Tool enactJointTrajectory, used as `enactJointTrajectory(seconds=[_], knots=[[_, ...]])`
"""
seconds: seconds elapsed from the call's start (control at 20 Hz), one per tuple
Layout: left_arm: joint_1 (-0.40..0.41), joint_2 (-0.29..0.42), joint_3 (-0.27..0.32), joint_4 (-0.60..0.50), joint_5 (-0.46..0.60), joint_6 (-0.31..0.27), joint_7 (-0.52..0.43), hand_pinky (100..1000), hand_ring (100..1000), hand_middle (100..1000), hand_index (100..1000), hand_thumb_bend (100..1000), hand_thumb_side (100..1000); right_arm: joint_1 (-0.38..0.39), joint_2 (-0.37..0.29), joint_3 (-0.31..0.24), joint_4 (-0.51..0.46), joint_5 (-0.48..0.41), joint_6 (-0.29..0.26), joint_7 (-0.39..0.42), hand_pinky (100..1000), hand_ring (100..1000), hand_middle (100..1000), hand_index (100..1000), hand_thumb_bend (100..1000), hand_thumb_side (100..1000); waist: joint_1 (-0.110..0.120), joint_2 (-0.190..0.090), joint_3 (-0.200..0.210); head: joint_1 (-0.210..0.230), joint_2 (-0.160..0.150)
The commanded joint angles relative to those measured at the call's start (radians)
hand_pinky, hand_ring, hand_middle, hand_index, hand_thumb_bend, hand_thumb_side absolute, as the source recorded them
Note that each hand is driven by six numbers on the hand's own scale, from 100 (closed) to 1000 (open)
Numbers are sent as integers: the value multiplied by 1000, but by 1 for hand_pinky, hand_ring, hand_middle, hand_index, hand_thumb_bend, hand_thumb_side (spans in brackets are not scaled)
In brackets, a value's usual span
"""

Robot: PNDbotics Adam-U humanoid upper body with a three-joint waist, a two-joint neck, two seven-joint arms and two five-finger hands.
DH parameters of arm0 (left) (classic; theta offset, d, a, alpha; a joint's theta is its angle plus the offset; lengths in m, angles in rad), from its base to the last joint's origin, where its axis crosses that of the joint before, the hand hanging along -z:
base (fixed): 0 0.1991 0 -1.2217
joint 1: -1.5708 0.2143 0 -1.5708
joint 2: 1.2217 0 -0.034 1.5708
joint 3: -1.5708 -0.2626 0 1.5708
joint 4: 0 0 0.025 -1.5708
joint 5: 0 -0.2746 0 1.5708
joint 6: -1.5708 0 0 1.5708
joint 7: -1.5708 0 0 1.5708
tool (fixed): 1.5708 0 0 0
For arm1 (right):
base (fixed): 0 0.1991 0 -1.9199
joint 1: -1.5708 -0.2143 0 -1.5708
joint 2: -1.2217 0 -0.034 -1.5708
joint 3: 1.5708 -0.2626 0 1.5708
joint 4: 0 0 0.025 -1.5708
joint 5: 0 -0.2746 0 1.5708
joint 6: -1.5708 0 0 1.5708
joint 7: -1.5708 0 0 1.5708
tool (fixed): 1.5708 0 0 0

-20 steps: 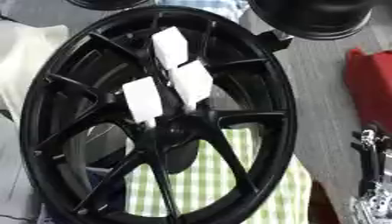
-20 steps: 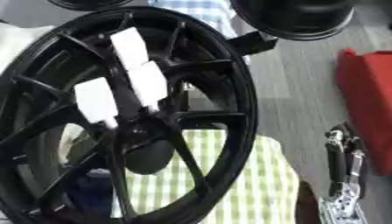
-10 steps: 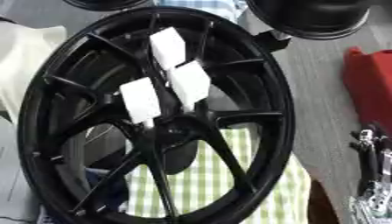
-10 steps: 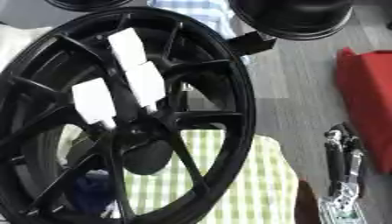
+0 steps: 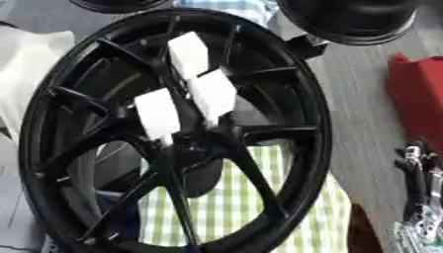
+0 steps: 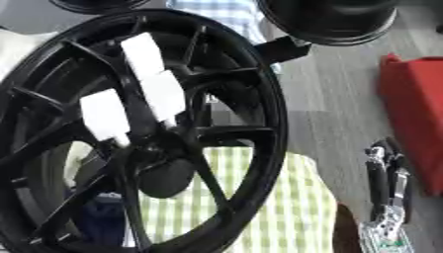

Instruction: Pull the pin out of the wheel hub.

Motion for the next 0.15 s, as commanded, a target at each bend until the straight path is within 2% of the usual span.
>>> enactJointTrajectory(seconds=[0.05,0.15], knots=[[-20,-43,13,-37,57,3,10,712,557,577,772,100,565,-2,-20,5,-11,-5,-3,8,755,795,581,902,100,734,-2,-31,-5,15,-8],[-6,-97,29,-29,91,5,-6,717,574,579,769,100,612,-6,-17,12,-10,-10,-4,14,755,795,581,903,100,736,-9,-31,-16,26,-9]])
